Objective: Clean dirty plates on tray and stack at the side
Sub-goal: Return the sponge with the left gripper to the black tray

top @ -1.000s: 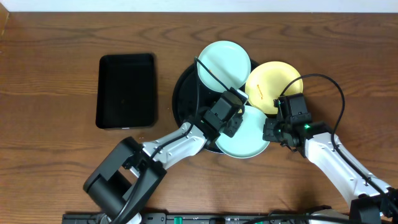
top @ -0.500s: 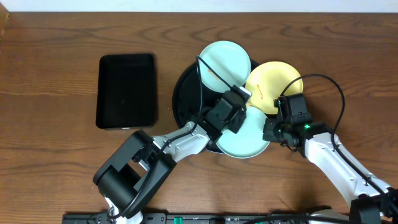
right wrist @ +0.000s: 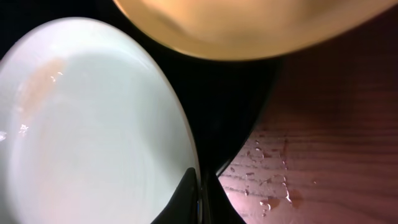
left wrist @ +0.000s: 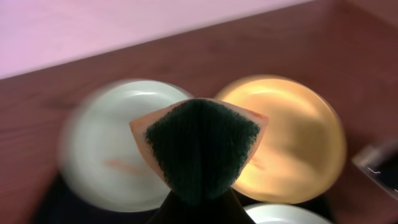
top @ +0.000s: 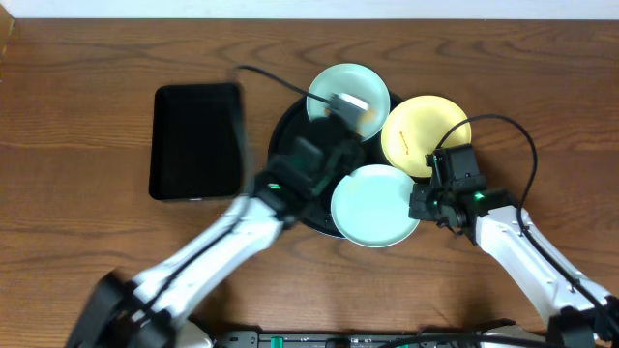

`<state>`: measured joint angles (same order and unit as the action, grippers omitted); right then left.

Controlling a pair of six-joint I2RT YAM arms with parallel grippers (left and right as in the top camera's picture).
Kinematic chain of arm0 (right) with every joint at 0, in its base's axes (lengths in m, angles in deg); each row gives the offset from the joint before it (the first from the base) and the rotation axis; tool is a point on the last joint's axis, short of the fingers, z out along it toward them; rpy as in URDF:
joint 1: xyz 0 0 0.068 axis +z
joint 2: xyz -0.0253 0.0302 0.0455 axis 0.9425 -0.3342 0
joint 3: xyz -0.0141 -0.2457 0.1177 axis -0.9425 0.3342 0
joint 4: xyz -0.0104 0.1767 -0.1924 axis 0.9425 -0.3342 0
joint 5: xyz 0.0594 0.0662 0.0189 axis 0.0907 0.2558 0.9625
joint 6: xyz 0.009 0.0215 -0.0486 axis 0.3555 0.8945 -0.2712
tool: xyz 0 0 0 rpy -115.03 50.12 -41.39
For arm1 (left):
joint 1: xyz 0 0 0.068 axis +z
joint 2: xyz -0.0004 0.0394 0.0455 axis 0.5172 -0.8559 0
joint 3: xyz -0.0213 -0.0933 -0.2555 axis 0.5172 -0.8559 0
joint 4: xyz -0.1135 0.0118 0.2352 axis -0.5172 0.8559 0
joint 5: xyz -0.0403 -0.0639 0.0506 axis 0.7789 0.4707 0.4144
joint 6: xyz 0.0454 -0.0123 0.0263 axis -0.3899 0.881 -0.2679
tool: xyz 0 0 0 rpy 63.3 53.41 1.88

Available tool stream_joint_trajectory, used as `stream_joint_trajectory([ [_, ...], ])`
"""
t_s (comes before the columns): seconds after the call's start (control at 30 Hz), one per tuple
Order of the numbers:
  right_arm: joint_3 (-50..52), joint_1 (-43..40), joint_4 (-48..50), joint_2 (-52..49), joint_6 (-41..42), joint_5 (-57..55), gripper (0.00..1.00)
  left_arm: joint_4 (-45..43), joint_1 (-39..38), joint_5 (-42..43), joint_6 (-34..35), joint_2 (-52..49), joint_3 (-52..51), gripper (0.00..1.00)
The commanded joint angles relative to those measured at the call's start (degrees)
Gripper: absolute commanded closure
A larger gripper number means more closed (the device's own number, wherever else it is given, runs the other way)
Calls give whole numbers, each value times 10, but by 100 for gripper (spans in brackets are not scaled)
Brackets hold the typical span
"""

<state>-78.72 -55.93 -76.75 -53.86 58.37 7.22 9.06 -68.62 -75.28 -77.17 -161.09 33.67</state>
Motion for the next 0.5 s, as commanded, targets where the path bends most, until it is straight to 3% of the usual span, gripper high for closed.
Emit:
stream_joint_trajectory([
  [0.0,-67,12,-12,45,-16,-23,99,61,78,-30,26,60,-2,92],
  [0.1,-119,32,-23,61,-60,-61,99,123,162,7,42,97,-2,92],
  [0.33,-176,128,-2,63,-190,-300,99,218,385,300,99,90,-2,92],
  [0.47,-176,210,52,62,-287,-469,99,230,471,417,100,56,-2,92],
])
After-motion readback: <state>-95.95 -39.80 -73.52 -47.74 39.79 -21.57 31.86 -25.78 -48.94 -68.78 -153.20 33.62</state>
